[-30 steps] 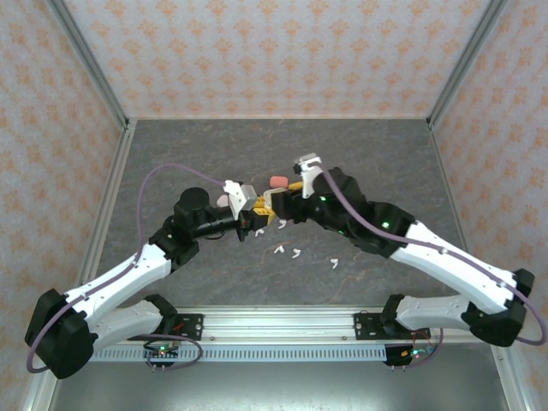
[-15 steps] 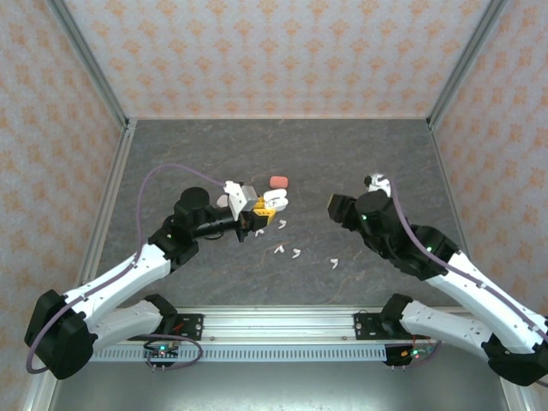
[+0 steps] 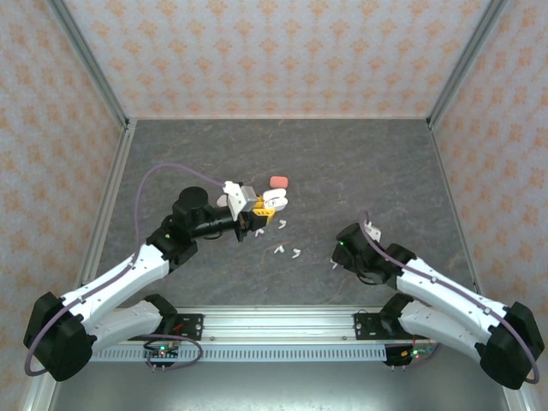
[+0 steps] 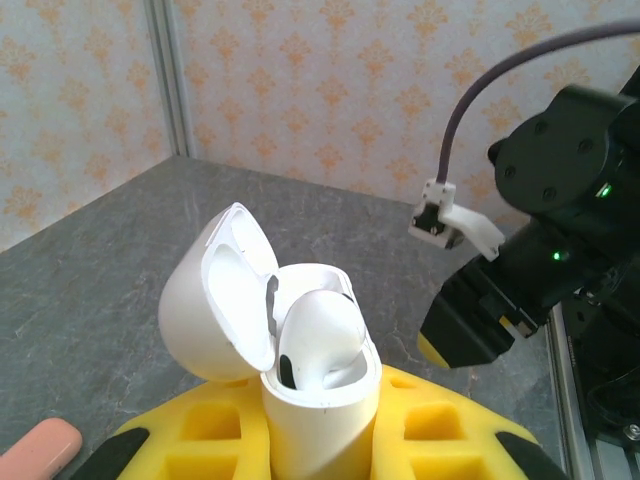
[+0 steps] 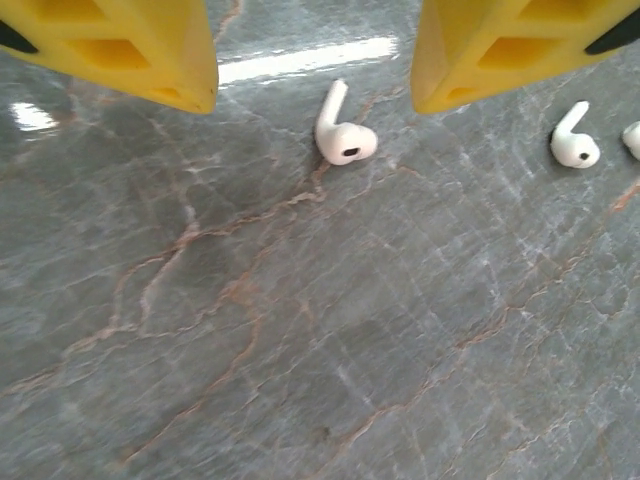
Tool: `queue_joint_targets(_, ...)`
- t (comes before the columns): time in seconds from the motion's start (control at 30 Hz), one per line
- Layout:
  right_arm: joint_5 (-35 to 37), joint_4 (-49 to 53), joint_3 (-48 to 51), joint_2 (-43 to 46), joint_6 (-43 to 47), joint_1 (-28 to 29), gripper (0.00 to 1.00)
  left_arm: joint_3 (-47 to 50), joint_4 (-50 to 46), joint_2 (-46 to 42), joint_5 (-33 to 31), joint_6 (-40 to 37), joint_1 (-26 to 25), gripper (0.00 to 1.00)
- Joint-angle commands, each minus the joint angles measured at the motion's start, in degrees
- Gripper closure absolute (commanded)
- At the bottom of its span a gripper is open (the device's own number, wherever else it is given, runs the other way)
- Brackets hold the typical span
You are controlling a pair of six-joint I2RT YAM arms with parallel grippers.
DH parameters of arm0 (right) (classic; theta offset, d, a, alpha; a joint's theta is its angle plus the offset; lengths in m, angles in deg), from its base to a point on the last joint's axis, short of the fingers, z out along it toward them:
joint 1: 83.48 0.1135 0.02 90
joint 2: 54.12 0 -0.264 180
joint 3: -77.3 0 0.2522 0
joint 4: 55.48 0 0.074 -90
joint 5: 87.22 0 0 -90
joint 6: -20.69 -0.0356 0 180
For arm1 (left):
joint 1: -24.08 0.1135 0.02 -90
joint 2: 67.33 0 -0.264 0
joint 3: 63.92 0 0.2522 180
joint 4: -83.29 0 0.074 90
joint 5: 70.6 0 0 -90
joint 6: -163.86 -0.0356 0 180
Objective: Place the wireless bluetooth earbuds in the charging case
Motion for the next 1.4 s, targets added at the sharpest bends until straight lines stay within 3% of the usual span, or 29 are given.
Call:
queue_joint_targets(0.0,-2.32,-4.0,-0.48,-2.78,-0.42,-0.27,0.47,-2.01,-0.34,-1.37,1.06,-0.97,0.43,1.0)
queue_joint_targets(0.53,-3.97,-1.7,-12.24,-27.43,6.58,-0.27,0.53,-2.23,-2.5,-3.12,0.56,-2.2,0.47,1.0)
queue_joint_targets(1.0,-2.49,2.76,-13.69,-29.3,7.41,-0.27,0.54,-2.58,-3.16,-2.7,0.28,-2.84,0.47,1.0)
queue_joint_targets(1.37,-4.31,1.09,-13.65,-32.74,7.67,-0.27,0.61,-2.76,-3.42,-2.31,0.1,-3.0,0.46,1.0)
